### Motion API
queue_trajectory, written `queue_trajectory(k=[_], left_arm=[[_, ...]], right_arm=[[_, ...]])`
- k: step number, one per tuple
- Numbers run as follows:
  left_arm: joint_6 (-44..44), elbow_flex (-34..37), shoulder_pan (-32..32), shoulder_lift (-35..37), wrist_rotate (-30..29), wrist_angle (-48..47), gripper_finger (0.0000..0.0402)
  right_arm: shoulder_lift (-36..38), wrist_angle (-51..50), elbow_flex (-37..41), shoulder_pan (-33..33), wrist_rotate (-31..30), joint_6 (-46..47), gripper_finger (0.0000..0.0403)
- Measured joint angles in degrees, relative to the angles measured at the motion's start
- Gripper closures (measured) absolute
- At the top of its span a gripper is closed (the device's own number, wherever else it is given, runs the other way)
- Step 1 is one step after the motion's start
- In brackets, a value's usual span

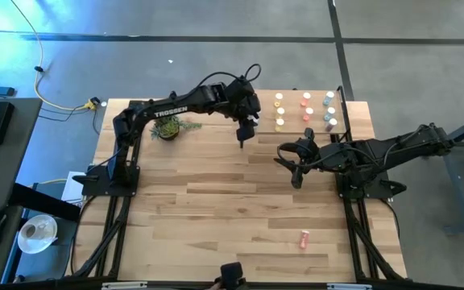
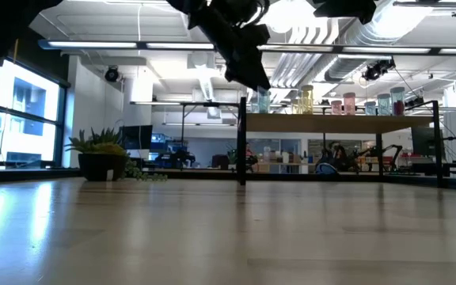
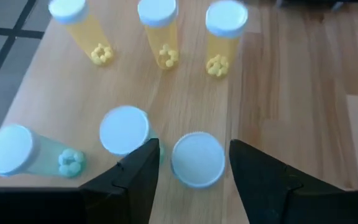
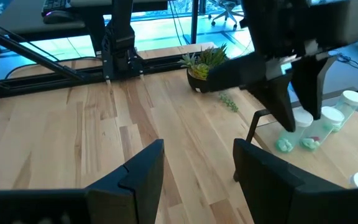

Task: Pick and place medicine bottles onto shelf by color
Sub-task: Put the pink pill bottle aligned with the other pink pill bottles on the shelf

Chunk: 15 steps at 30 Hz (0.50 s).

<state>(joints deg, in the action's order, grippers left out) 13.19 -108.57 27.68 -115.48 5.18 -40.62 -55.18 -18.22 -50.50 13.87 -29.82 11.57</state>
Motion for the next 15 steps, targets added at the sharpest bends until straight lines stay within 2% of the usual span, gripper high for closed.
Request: queue_trajectory(k=[15], left_arm=[[-0.07, -9.95, -0.91, 0.20, -0.34, -10.17, 0.0216]], right_arm=[[0.00, -0.02, 0.00, 0.00, 0.03, 0.51, 0.0219]])
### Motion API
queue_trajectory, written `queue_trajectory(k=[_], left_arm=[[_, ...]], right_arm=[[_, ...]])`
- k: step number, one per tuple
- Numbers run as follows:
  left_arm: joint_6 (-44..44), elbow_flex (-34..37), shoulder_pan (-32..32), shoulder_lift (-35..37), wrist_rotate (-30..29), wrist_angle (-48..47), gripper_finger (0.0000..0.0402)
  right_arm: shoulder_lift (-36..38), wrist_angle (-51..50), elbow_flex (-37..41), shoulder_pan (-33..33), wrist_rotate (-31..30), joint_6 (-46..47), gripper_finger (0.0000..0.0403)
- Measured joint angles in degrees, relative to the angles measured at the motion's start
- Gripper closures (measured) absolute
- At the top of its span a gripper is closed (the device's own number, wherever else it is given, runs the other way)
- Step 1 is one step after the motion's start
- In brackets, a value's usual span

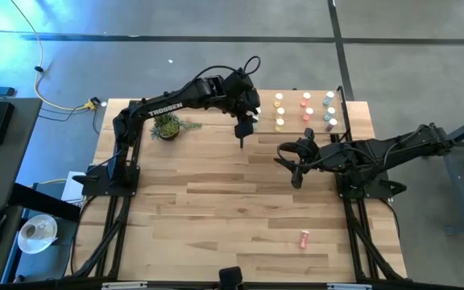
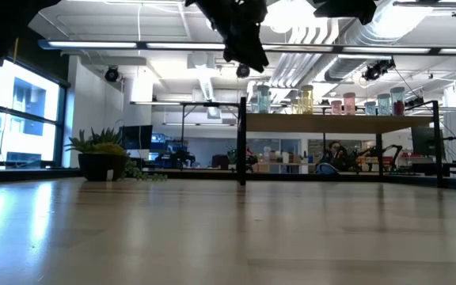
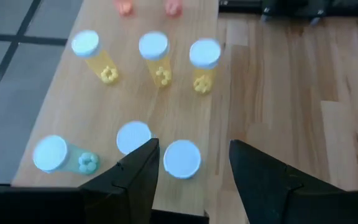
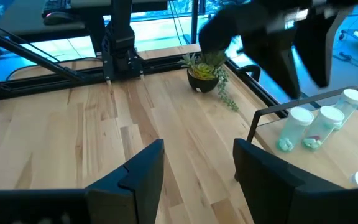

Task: Pick and place medicine bottles onto shelf by color
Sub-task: Put the pink pill bottle aligned with the other pink pill bottles on the shelf

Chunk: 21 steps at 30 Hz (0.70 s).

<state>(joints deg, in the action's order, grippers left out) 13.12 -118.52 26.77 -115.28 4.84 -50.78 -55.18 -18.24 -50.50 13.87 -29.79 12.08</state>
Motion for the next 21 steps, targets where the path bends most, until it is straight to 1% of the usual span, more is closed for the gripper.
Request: queue_trajectory(k=[2, 6, 8, 12, 16, 21], left_arm=[[-0.01, -1.33, -0.32, 0.02, -0.01, -0.76, 0.0216], [0.56, -3.28, -1.05, 0.94, -0.16, -2.41, 0.0216], [0.55, -3.78, -1.44, 2.32, -0.13, -2.57, 0.0216], [0.28, -3.70, -2.26, 5.13, 0.04, -5.96, 0.0216], [-1.62, 0.35, -3.44, 8.14, 0.05, -6.31, 0.0216], [-3.82, 9.65, -5.16, 11.37, 0.02, -2.72, 0.0216]], right_arm=[[0.00, -0.07, 0.00, 0.00, 0.76, 1.29, 0.0219], [0.00, -1.82, -0.01, 0.00, 4.06, 6.76, 0.0219], [0.00, -3.89, -0.02, 0.03, 6.02, 10.67, 0.0219], [0.00, -9.52, -0.02, 0.07, 10.01, 19.86, 0.0219], [-0.55, -14.88, -0.02, 0.35, 14.97, 29.11, 0.0219], [-2.23, -19.44, -0.02, 3.28, 19.92, 37.90, 0.0219]])
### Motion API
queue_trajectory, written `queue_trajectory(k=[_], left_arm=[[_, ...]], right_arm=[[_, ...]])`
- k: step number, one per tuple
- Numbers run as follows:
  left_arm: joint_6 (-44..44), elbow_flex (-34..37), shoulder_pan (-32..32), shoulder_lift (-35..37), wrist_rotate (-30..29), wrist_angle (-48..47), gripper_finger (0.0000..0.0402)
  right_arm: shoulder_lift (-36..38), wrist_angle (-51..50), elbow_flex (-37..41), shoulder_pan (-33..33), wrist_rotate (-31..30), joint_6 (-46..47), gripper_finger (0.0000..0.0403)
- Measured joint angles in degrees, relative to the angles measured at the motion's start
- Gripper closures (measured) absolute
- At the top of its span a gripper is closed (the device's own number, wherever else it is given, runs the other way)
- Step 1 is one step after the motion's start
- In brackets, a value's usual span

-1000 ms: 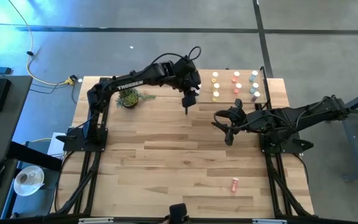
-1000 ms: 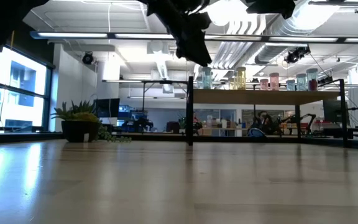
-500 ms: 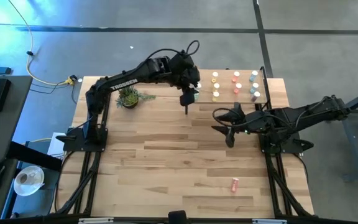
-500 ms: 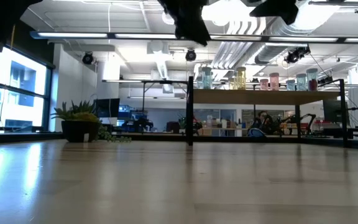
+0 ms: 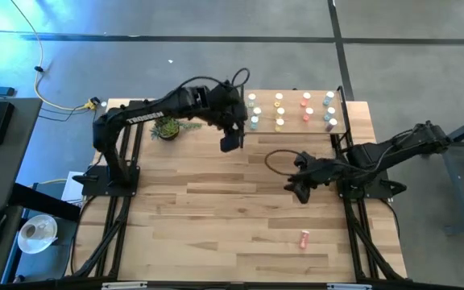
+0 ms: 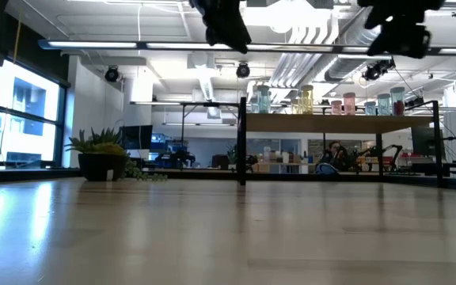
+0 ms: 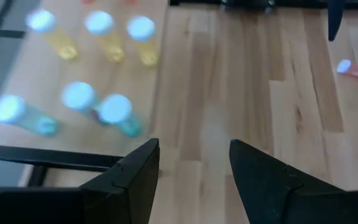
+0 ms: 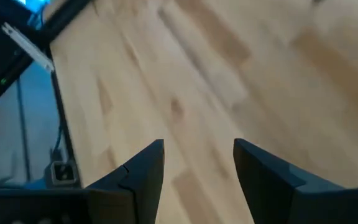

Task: Pick and place medicine bottles onto shelf by color
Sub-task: Put the pink pill bottle aligned with the other pink pill bottles on the shelf

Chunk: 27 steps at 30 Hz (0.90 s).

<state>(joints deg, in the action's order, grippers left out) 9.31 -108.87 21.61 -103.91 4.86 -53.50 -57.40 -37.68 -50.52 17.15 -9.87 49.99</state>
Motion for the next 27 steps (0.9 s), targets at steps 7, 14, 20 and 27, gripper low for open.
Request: queue_trajectory(k=[7, 14, 20, 27], left_arm=[[-3.00, 13.14, -3.45, 4.07, -0.01, 10.80, 0.0216], [-3.87, 17.99, -7.53, 4.38, -0.42, 15.05, 0.0216], [-1.75, 18.20, -9.80, 4.34, -0.44, 16.84, 0.0216], [-1.65, 18.18, -10.04, 4.65, -0.61, 17.28, 0.0216]], right_arm=[[-2.45, -3.80, -0.02, 6.27, 1.82, 15.98, 0.0219], [-6.11, -8.95, -0.02, 12.17, 3.66, 33.61, 0.0219], [-11.07, -9.45, -0.02, 16.95, 6.64, 43.29, 0.0219], [-16.60, -9.44, -0.02, 20.88, 9.06, 50.98, 0.0219]])
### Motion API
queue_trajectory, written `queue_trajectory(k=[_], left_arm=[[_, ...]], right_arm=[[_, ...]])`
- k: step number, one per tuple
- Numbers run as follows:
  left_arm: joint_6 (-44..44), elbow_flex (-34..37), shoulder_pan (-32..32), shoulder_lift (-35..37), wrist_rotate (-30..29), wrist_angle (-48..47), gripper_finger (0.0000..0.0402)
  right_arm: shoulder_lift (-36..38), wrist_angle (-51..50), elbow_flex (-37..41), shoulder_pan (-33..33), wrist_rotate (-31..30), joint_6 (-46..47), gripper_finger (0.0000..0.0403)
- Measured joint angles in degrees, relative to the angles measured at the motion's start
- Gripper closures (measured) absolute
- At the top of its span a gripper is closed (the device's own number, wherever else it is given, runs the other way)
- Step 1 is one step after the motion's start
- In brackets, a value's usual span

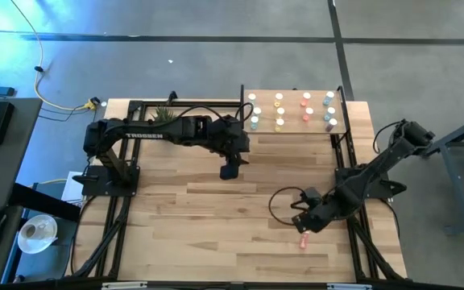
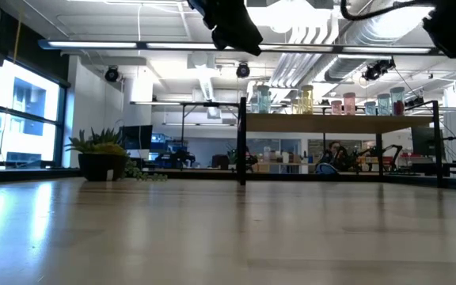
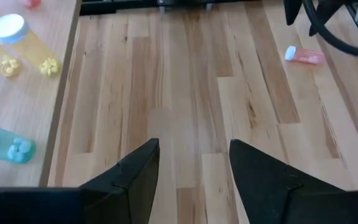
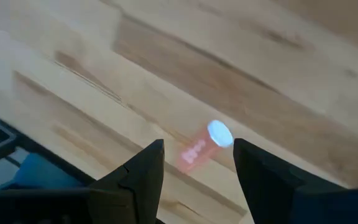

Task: Pick and place medicine bottles onto shelf by color
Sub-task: Put the pink pill bottle aligned with the other pink pill bottles on the shelf

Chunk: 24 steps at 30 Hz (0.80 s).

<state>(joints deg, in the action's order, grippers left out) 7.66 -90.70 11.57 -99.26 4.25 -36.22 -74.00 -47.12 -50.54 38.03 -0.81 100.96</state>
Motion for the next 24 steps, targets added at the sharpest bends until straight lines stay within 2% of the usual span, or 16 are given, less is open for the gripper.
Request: queue_trajectory(k=[9, 24], left_arm=[[-0.40, 0.00, 0.00, 0.00, 0.00, -0.14, 0.0216], [-1.48, 0.00, -0.02, -0.03, 0.02, -2.26, 0.0216]], right_arm=[[-7.27, 2.98, 0.00, 3.63, 1.83, 6.98, 0.0219], [-16.85, 8.57, 0.00, 5.70, 5.16, 13.46, 0.0219]])
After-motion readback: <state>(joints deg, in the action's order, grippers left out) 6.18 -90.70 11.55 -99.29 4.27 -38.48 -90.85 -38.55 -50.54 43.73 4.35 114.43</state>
